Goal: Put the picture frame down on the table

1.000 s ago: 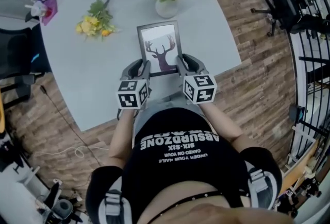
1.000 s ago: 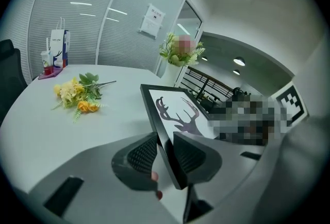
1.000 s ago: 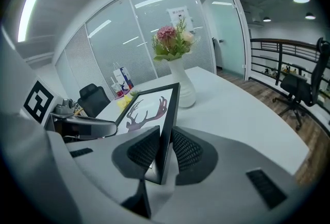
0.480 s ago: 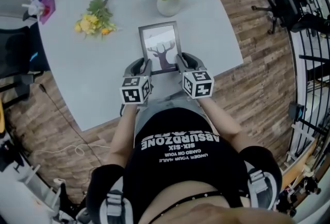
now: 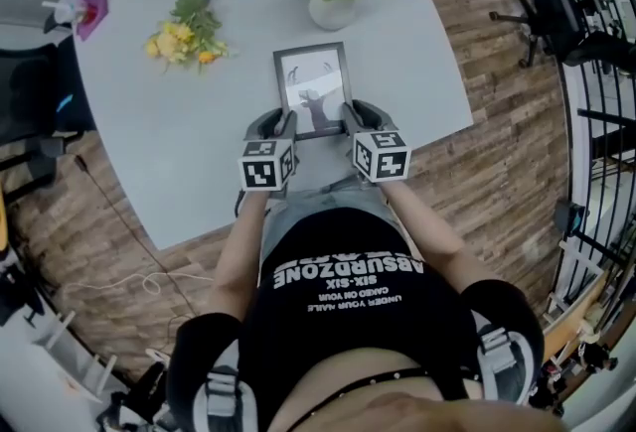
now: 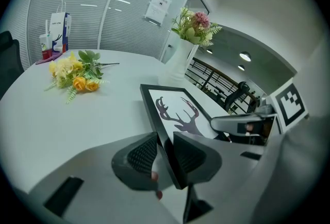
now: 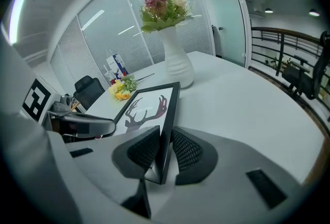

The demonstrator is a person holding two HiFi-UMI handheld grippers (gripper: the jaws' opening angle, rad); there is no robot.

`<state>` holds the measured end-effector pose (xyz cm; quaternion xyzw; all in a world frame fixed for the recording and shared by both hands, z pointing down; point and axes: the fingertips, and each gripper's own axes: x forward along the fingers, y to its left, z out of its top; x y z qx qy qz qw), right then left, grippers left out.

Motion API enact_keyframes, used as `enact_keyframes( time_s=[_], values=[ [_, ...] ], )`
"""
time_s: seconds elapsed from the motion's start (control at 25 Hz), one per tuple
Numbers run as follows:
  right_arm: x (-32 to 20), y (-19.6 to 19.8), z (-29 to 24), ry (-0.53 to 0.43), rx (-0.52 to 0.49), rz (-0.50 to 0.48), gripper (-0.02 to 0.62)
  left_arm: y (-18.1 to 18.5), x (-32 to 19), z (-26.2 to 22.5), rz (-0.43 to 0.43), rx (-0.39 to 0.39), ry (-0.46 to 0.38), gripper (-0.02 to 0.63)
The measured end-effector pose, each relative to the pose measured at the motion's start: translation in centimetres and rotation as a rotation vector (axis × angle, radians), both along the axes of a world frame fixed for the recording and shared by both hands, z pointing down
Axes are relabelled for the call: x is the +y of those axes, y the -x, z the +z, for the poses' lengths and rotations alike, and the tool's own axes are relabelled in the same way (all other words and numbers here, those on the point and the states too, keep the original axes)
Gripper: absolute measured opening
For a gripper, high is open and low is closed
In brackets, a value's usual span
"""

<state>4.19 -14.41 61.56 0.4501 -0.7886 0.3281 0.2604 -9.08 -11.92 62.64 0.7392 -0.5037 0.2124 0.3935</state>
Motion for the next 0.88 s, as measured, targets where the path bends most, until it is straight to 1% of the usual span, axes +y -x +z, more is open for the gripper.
enact_keyframes(
  time_s=[0.88],
  values=[
    [0.3, -0.2, 3.2, 0.065, 0.033, -0.009, 0.087, -0.3, 0.3, 2.9, 0.02, -0.017, 0.07, 0.109]
  ],
)
